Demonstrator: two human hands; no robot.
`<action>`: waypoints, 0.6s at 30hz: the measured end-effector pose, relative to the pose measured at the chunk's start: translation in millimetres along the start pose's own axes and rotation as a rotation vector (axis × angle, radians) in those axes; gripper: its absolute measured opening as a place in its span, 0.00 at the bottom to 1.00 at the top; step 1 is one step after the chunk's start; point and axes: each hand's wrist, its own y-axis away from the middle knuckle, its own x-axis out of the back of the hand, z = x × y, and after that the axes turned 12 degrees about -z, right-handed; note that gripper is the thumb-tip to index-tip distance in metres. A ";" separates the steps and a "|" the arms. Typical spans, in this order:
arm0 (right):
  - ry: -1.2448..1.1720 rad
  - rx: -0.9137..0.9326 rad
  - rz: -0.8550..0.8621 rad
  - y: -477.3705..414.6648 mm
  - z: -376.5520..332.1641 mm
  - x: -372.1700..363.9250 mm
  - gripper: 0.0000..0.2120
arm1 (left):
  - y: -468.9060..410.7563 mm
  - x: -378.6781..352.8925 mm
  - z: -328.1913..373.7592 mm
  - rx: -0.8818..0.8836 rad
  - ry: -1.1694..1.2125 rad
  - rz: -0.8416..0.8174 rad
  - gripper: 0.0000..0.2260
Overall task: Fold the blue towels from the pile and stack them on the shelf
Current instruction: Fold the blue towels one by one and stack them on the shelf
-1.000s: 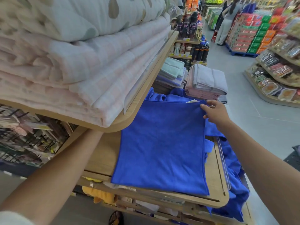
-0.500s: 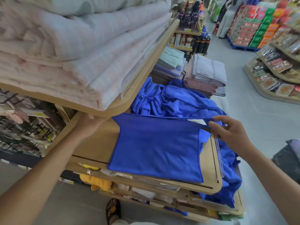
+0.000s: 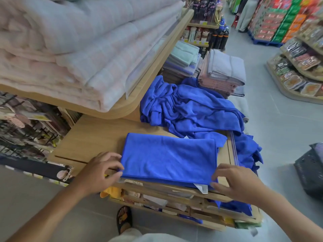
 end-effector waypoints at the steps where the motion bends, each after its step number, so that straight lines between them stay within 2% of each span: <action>1: -0.023 -0.005 0.049 -5.3 -5.5 2.9 0.17 | -5.7 -0.2 8.5 -0.005 -0.040 0.098 0.10; 3: -0.075 0.028 0.174 -23.5 -18.9 3.7 0.13 | -25.8 -5.6 33.1 -0.052 -0.055 0.255 0.11; 5: -0.128 0.092 0.277 -50.6 -34.5 -2.2 0.07 | -55.6 -16.9 61.0 -0.084 -0.022 0.304 0.14; 8: -0.160 0.144 0.360 -87.1 -57.9 -15.5 0.13 | -95.4 -40.8 86.6 0.031 -0.105 0.181 0.22; 11: -0.079 0.071 0.408 -103.2 -72.8 -32.3 0.18 | -103.3 -61.4 81.7 0.108 -0.245 0.053 0.31; 14: -0.014 -0.032 0.393 -99.8 -88.1 -53.5 0.20 | -91.9 -64.2 63.7 0.068 -0.274 0.063 0.32; 18: 0.021 -0.048 0.322 -92.6 -122.2 -75.1 0.25 | -72.4 -55.3 34.2 0.043 -0.364 0.079 0.32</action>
